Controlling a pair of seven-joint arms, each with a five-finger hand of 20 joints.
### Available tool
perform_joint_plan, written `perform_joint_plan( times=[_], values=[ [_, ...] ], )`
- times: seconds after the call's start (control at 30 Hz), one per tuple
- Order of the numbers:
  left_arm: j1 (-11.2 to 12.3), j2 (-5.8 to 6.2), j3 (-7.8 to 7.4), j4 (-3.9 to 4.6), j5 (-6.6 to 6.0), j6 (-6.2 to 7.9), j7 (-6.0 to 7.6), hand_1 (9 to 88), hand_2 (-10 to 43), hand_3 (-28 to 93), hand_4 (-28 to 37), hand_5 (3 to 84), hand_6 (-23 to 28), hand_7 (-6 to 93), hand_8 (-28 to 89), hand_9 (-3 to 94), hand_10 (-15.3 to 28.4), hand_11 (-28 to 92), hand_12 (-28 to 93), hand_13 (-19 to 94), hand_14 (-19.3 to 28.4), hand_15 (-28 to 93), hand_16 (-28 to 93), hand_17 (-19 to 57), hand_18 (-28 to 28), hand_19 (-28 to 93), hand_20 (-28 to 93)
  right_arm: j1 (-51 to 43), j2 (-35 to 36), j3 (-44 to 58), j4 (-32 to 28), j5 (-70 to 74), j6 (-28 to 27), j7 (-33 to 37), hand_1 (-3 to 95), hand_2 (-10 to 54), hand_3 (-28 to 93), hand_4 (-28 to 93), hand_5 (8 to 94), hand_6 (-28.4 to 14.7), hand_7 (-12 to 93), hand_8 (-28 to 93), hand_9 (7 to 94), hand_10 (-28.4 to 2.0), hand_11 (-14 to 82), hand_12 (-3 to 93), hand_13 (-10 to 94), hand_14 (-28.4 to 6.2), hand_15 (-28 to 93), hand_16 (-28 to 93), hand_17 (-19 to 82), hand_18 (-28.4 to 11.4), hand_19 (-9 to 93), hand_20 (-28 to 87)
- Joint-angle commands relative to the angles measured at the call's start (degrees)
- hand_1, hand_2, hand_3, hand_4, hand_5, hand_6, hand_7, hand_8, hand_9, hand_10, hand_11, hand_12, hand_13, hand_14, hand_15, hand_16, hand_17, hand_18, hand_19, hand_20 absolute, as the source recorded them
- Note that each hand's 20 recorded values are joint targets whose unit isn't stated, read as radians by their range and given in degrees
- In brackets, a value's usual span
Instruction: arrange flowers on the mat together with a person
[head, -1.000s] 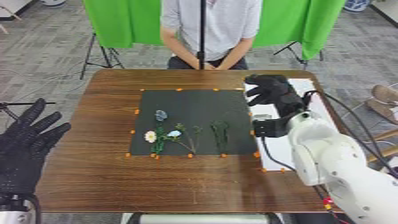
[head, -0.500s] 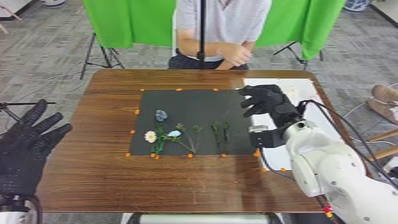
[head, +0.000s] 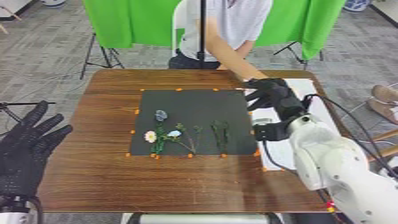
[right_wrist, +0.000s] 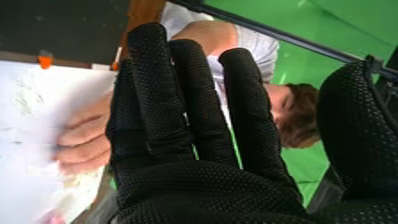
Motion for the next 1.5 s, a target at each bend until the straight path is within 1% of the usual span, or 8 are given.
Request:
perform_joint_plan(
  times=[0.03,0.27,0.4,0.43,0.63,1.07,1.1,1.5],
  values=[
    [0.5,-0.32,0.53,-0.12,-0.07,-0.15,-0.04,18.3,7.8,75,-28.3,30.3,4.1,9.2,-8,30.0,14.5,16,12,21,22.5,44,-5,-9.4,17.8,38,18,1.3,0.6,0.6,0.5,-0.3,1.2,0.0,24.8,4.2,71,-24,57.4,-0.1,14,-13,60.9,-18.1,17.2,14.2,54,-18.1,54,9,14,-20.3,64,12],
    [1.0,0.31,0.76,-0.11,-0.48,0.09,0.89,18.4,7.8,75,-28.3,30.4,4.2,9.1,-8,30.0,14.6,16,12,21,22.5,44,-5,-9.3,17.8,38,18,1.5,1.1,0.0,0.5,0.0,2.0,-0.1,24.8,4.2,71,-24,57.4,0.0,14,-13,60.9,-18.1,17.2,14.1,53,-18.2,54,9,14,-20.3,64,12],
    [0.4,0.21,0.83,0.02,-0.19,-0.14,0.3,18.4,7.8,75,-28.3,30.3,4.2,9.1,-8,30.0,14.6,16,12,21,22.5,44,-5,-9.3,17.8,38,18,1.9,1.1,-0.4,0.6,-0.2,2.1,0.0,24.8,4.3,71,-24,57.4,0.1,14,-13,61.0,-18.0,17.3,14.1,54,-18.2,54,9,14,-20.3,64,12],
    [0.8,0.49,0.9,-0.1,-0.38,0.16,0.89,18.4,7.8,75,-28.3,30.3,4.2,9.1,-8,30.0,14.6,16,12,21,22.5,44,-5,-9.3,17.8,38,18,2.1,1.1,-0.5,0.7,-0.3,2.0,0.0,24.8,4.3,71,-24,57.4,0.1,14,-13,60.9,-18.0,17.3,14.1,54,-18.2,54,9,14,-20.3,64,12],
    [0.4,0.11,0.8,0.06,-0.03,-0.23,-0.08,18.7,7.8,75,-28.3,30.3,4.2,9.2,-8,30.0,14.6,16,12,21,22.5,44,-5,-9.4,17.8,38,18,1.9,1.3,-0.2,0.7,-0.4,2.3,0.5,24.9,4.4,71,-24,57.5,0.1,14,-13,61.0,-18.1,17.3,14.1,54,-18.2,54,9,14,-20.3,64,12],
    [0.9,0.4,0.91,-0.02,-0.49,0.27,0.85,19.2,7.8,75,-28.3,30.4,4.2,9.3,-8,30.0,14.6,16,12,21,22.4,44,-5,-9.4,17.8,38,18,2.1,1.6,-0.3,0.8,-0.6,2.8,0.4,25.0,4.5,71,-24,57.6,0.1,14,-13,61.2,-18.1,17.4,14.1,54,-18.2,54,9,14,-20.4,65,12],
    [1.2,0.55,0.93,-0.08,-0.74,0.46,1.4,19.2,7.7,75,-28.3,30.4,4.2,9.3,-8,30.1,14.6,16,12,21,22.4,44,-5,-9.3,17.8,38,18,2.3,1.6,-0.4,0.9,-0.4,2.7,0.2,25.0,4.5,71,-24,57.6,0.0,14,-13,61.2,-18.1,17.4,14.1,54,-18.2,54,9,14,-20.4,65,12],
    [0.5,-0.08,0.91,-0.01,-0.27,0.2,0.3,19.4,7.8,75,-28.2,30.4,4.2,9.3,-8,30.0,14.6,16,12,21,22.4,44,-5,-9.3,17.8,38,18,2.4,2.4,-0.2,1.4,-2.1,3.1,1.3,25.1,4.3,71,-24,57.6,0.1,14,-13,61.1,-18.1,17.4,14.1,54,-18.2,54,9,14,-20.5,65,12]
  ],
)
